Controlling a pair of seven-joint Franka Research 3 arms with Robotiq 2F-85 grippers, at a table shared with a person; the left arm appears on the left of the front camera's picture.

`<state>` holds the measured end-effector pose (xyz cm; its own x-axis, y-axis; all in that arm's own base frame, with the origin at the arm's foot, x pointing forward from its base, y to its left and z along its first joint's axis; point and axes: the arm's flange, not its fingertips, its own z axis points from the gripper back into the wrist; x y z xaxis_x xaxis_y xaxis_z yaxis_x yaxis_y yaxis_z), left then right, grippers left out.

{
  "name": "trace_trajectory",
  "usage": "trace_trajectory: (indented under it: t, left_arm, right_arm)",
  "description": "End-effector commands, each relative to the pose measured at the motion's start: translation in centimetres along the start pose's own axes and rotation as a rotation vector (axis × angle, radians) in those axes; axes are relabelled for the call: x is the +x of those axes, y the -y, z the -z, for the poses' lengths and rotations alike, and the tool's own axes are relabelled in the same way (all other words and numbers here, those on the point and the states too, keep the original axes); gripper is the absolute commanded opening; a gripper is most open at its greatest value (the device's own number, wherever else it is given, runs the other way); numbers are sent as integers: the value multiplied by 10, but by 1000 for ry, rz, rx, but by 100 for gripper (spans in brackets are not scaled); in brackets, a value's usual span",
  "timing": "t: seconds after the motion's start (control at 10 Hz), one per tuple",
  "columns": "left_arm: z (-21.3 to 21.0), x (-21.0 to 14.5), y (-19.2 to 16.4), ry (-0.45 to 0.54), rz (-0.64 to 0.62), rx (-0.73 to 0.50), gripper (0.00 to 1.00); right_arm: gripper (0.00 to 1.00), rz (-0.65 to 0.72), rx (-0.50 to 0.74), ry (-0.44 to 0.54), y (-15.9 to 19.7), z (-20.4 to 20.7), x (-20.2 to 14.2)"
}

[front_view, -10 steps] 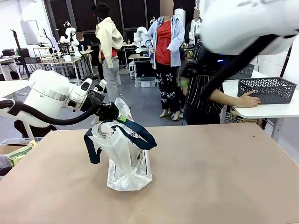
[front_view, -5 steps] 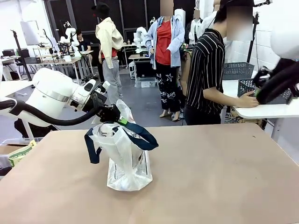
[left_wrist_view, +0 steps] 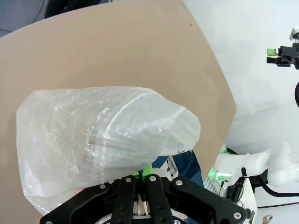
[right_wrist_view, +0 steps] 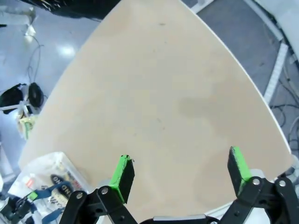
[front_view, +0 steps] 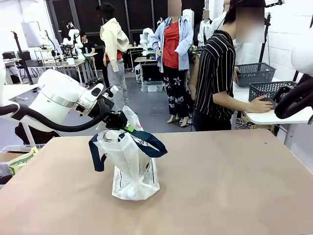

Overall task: Transfer purchased items from the store into the shopping bag.
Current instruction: Move the Reusable shopping bag to the right side of the table.

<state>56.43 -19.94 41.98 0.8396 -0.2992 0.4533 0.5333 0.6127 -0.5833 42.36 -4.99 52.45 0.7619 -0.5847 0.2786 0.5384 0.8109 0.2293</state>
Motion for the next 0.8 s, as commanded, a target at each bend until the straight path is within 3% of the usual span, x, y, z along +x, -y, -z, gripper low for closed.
trace_trajectory:
  t: [0.0,0.4,0.7]
  left_arm:
    - [0,2,7,-12,11,40,0]
    - [-35,-10,31,62,47,108,0]
    - [-94,-5,50,46,59,286,0]
  right_arm:
    - [100,-30,1,9,-7,-7,-3]
    - [100,-30,1,9,-7,-7,-3]
    - [100,-30,1,9,-7,-7,-3]
